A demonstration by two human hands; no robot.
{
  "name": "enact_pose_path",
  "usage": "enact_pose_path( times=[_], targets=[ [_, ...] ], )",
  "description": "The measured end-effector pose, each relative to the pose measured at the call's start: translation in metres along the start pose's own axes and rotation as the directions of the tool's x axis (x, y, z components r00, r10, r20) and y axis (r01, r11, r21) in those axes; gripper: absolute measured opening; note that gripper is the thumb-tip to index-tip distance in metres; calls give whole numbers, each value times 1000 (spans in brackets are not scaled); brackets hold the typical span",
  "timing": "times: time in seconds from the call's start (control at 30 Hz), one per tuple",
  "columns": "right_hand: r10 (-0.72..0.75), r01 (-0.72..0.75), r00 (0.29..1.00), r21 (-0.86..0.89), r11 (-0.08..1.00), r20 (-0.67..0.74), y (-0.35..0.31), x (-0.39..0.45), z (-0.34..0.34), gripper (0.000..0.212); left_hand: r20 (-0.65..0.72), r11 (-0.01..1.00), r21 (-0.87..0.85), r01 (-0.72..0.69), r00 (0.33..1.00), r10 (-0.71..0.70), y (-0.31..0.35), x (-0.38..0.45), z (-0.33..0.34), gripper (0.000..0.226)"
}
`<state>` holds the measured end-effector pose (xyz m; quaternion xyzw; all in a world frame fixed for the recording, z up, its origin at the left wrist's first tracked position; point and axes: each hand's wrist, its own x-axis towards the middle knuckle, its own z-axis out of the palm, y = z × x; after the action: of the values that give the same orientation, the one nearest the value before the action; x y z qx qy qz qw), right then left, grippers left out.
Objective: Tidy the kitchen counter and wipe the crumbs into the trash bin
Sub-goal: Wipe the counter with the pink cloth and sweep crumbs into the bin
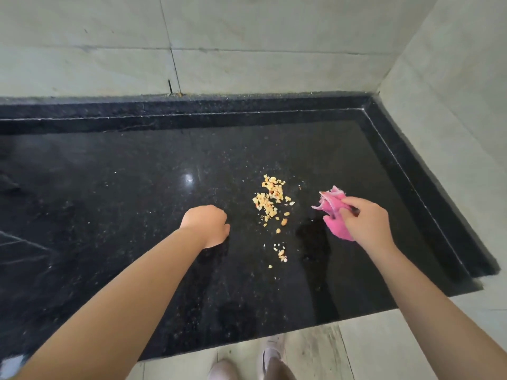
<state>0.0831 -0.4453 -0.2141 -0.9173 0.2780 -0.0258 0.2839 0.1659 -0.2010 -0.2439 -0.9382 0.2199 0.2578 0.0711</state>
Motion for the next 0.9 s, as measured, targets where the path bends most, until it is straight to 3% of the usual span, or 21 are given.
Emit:
enact_pose_path(
  times=[0.1, 0.2, 0.3, 0.47, 0.57, 0.67, 0.77, 0.9],
  targets=[
    [-66, 65, 998, -32, 997, -12, 1, 37, 1, 28, -21, 991, -124, 59, 998, -62, -2, 23, -3, 48],
    [-131, 130, 991, -59, 990, -27, 4, 65, 14, 27, 58, 988, -121, 94, 994, -88, -4, 43, -2, 62],
    [-249, 245, 968, -113, 963, -20, 4, 84, 29, 26, 44, 987, -116, 110, 993, -106, -7, 52, 3, 65],
    [-234, 232, 972, -180, 956, 12, 6, 128, 53, 34, -24, 983, -112, 144, 989, -147, -9, 60, 3, 60],
    [-125, 133, 991, -253, 958, 47, 13, 140, 77, 30, -41, 985, -86, 146, 988, -150, -5, 60, 6, 58],
    [-226, 246, 969, -311, 918, 99, 18, 130, 89, 32, -26, 985, -68, 156, 987, -158, -2, 61, 11, 58],
    [-364, 405, 911, -252, 879, 193, 19, 100, 81, 29, -28, 985, -84, 149, 988, -152, -4, 63, 16, 60],
    [-383, 418, 869, -50, 907, 315, 16, 51, 56, 31, -10, 984, -105, 141, 990, -143, -6, 62, 16, 62]
  ],
)
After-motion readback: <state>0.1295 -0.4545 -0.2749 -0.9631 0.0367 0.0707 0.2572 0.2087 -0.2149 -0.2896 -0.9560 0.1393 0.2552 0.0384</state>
